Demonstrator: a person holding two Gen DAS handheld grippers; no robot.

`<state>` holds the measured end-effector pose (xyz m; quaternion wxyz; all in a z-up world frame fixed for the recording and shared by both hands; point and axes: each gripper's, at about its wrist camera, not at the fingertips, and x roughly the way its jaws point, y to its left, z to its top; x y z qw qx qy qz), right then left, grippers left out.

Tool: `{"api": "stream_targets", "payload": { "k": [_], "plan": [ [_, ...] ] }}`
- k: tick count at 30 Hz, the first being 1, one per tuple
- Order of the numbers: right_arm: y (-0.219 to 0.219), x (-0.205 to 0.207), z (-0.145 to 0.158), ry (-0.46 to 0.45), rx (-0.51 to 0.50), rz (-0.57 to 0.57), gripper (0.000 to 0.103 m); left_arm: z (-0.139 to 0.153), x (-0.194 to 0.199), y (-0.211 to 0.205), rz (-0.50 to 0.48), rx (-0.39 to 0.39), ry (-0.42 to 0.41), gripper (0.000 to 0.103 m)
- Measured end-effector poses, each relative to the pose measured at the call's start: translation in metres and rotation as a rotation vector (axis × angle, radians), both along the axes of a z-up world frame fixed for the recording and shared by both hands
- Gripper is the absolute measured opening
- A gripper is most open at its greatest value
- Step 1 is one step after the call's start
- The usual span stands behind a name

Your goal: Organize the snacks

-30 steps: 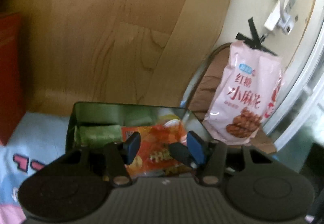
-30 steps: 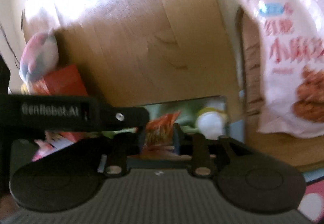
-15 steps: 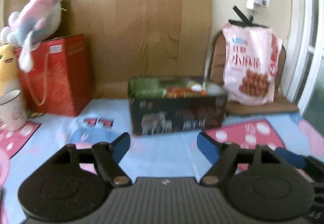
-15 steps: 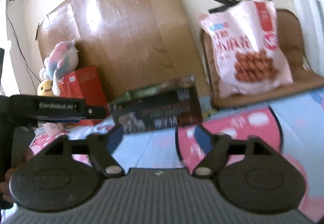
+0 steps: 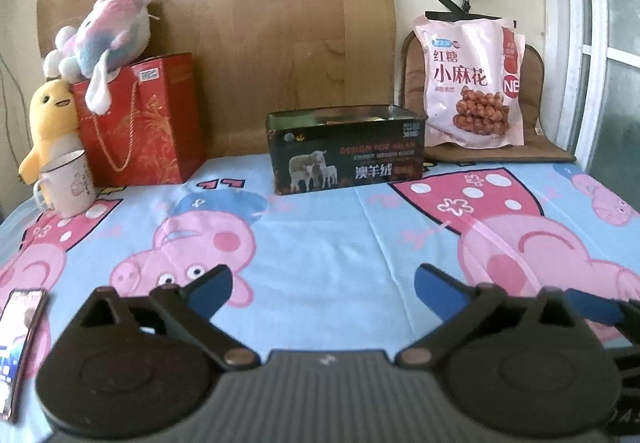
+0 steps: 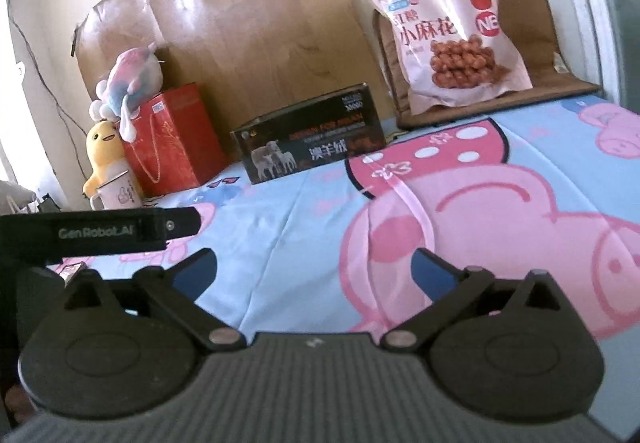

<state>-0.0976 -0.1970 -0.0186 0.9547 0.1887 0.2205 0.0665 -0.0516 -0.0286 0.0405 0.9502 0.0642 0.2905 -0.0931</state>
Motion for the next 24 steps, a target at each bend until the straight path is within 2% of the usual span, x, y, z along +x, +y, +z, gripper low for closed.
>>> {"api": "stream_targets", "payload": {
  "k": [8,16,24],
  "plan": [
    [0.003,-0.007,0.003,-0.006,-0.062,-0.078,0.103,0.0,-0.012,0.003,0.021,0.004,0.0,0.103],
    [0.001,-0.005,0.0,0.021,-0.05,-0.072,0.103,0.001,-0.013,0.007,0.053,0.015,-0.022,0.103],
    [-0.006,-0.003,0.0,0.039,-0.045,-0.097,0.103,0.009,-0.014,0.019,0.098,-0.024,-0.073,0.103]
  ]
}}
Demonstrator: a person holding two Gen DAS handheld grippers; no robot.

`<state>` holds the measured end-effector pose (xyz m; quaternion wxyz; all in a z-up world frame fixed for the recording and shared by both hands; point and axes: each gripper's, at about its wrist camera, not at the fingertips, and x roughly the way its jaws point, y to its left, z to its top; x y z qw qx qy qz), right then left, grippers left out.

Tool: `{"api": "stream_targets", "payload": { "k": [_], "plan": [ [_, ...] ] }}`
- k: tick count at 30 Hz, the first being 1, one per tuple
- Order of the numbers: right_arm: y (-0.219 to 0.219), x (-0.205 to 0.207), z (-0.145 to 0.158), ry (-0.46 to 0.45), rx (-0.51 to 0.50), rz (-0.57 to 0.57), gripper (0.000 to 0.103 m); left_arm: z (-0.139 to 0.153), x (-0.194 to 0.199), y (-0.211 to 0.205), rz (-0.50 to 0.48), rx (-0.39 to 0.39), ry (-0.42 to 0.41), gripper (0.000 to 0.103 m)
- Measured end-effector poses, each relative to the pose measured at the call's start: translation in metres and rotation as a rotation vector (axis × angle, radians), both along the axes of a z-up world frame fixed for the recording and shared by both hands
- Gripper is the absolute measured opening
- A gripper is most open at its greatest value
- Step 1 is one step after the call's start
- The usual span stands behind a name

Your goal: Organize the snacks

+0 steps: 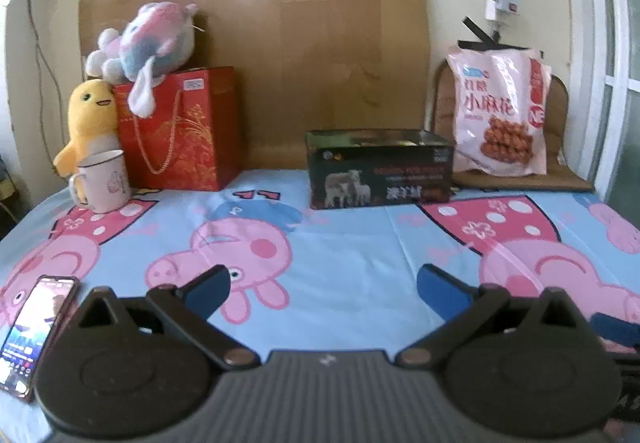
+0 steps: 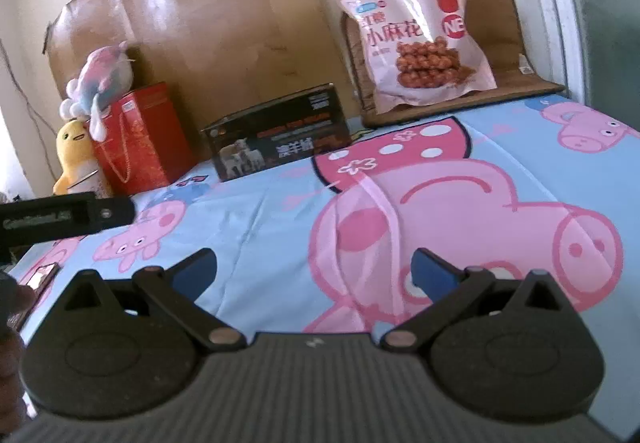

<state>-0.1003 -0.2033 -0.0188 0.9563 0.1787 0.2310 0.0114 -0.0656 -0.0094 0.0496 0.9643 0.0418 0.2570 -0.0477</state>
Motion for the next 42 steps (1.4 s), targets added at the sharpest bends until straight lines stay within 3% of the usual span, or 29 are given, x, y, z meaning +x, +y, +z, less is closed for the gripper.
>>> {"api": "stream_targets", "payload": {
  "k": [4,11,18,26,34,42],
  "plan": [
    [-0.009,0.001,0.004,0.002,0.014,-0.017,0.103,0.0,0.002,0.003,0.039,0.024,-0.021,0.103],
    [-0.026,0.01,0.02,-0.03,0.071,-0.053,0.103,-0.005,0.013,0.009,0.063,0.06,0.028,0.103],
    [-0.041,0.022,0.033,-0.054,0.152,-0.053,0.103,-0.008,0.023,0.019,0.121,0.113,0.024,0.103],
    [-0.04,0.03,0.029,-0.021,0.12,-0.011,0.103,-0.018,0.03,0.009,0.086,0.159,0.064,0.103],
    [-0.037,0.036,0.022,0.01,0.115,0.036,0.103,-0.024,0.037,0.001,0.056,0.157,0.119,0.103],
    [-0.043,0.035,0.02,0.02,0.119,0.023,0.103,-0.028,0.039,-0.008,0.062,0.209,0.115,0.103]
  ]
}}
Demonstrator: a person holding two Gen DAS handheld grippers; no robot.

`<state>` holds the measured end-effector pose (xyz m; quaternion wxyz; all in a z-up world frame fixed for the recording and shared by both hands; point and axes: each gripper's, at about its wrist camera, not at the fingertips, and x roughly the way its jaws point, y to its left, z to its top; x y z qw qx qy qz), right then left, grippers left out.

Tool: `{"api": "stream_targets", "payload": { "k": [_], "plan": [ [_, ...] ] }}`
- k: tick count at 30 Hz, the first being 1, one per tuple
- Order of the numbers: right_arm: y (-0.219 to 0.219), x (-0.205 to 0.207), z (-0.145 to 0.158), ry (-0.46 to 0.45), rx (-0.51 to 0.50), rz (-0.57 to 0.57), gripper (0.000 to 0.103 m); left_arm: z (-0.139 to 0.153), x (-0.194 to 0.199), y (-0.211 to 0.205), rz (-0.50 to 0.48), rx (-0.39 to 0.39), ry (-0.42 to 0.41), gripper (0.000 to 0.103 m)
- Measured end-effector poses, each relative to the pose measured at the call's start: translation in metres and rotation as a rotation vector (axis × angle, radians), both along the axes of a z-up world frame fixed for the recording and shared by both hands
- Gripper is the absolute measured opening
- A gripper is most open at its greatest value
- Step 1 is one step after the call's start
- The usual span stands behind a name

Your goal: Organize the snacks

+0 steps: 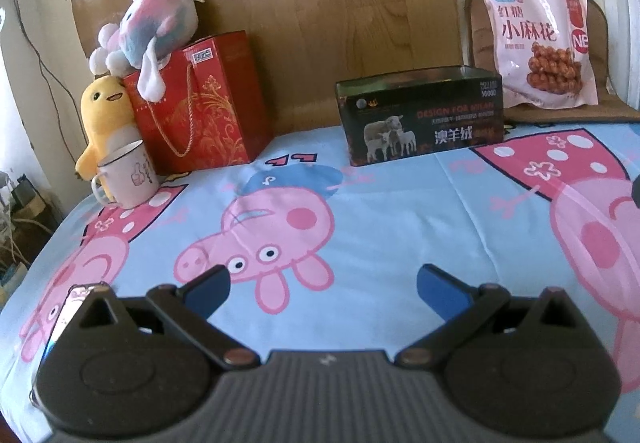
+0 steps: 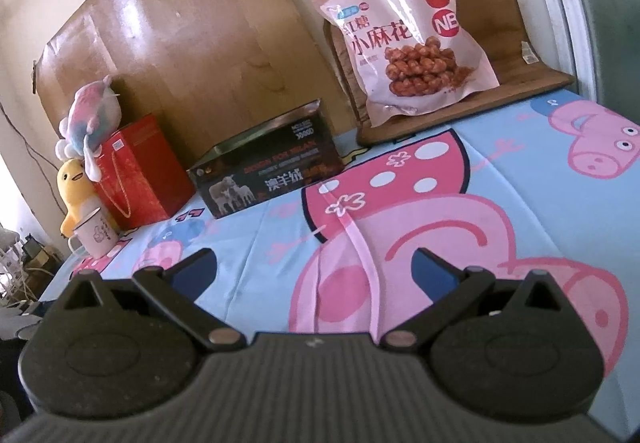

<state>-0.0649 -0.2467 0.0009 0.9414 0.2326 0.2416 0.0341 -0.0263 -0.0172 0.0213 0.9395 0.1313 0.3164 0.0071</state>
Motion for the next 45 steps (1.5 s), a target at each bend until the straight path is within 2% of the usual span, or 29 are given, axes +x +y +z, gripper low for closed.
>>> {"api": "stream_targets", "payload": {
  "k": [21,30,45],
  "plan": [
    [0.003,0.004,-0.007,0.03,0.002,0.011,0.103,-0.005,0.006,0.009,0.024,-0.046,0.044,0.103],
    [0.004,0.005,-0.008,0.032,0.0,0.016,0.103,-0.006,0.007,0.014,0.025,-0.099,0.072,0.103],
    [0.006,0.005,-0.008,0.033,-0.002,0.021,0.103,-0.008,0.004,0.014,0.045,-0.102,0.088,0.103]
  ]
}}
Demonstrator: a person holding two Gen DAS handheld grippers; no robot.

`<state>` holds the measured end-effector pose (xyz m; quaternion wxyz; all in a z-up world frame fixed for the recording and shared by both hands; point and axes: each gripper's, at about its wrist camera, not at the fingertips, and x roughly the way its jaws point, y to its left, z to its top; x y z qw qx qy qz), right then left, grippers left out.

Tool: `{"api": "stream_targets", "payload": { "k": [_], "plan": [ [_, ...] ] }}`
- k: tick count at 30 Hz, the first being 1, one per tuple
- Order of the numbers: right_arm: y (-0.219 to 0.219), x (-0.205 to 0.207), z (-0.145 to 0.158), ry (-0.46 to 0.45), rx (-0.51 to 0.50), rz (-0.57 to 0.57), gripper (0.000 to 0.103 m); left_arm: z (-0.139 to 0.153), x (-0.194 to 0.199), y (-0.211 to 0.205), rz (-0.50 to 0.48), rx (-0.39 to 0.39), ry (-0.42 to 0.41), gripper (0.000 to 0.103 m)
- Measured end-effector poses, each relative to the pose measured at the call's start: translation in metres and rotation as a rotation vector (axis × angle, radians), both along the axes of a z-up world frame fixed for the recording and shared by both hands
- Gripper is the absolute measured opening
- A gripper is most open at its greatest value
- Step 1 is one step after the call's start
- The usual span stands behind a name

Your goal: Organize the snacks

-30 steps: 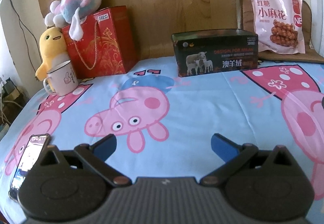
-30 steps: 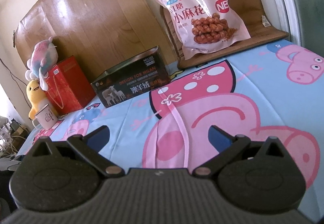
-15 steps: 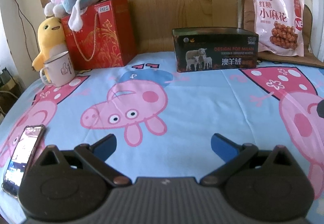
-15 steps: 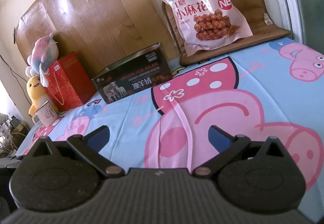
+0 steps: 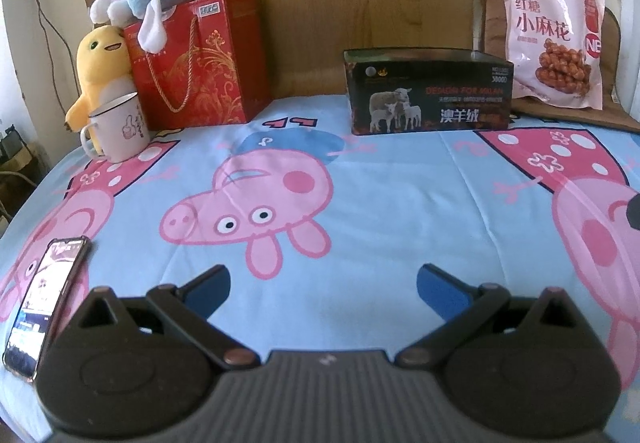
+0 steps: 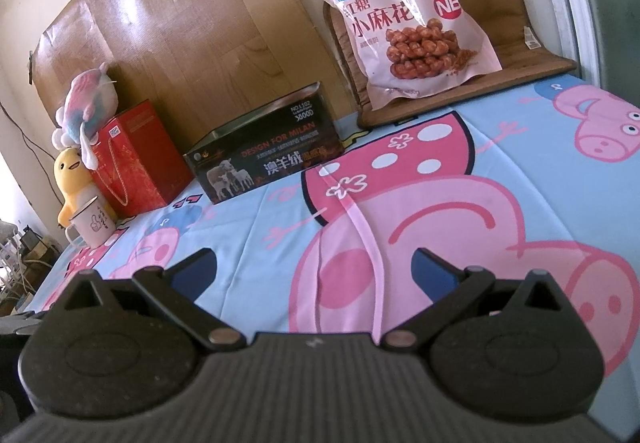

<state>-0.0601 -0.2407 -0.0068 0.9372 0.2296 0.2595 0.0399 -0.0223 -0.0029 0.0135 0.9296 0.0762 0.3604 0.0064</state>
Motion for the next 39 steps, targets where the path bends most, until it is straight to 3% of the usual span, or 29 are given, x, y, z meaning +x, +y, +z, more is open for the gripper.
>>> {"api": "stream_targets", "payload": {
  "k": [39],
  "plan": [
    [0.0013,-0.0003,-0.0023,0.005,0.001,0.004,0.103,-0.0041,0.0051,0.0038,0.014,-0.002,0.036,0.103]
  ]
}}
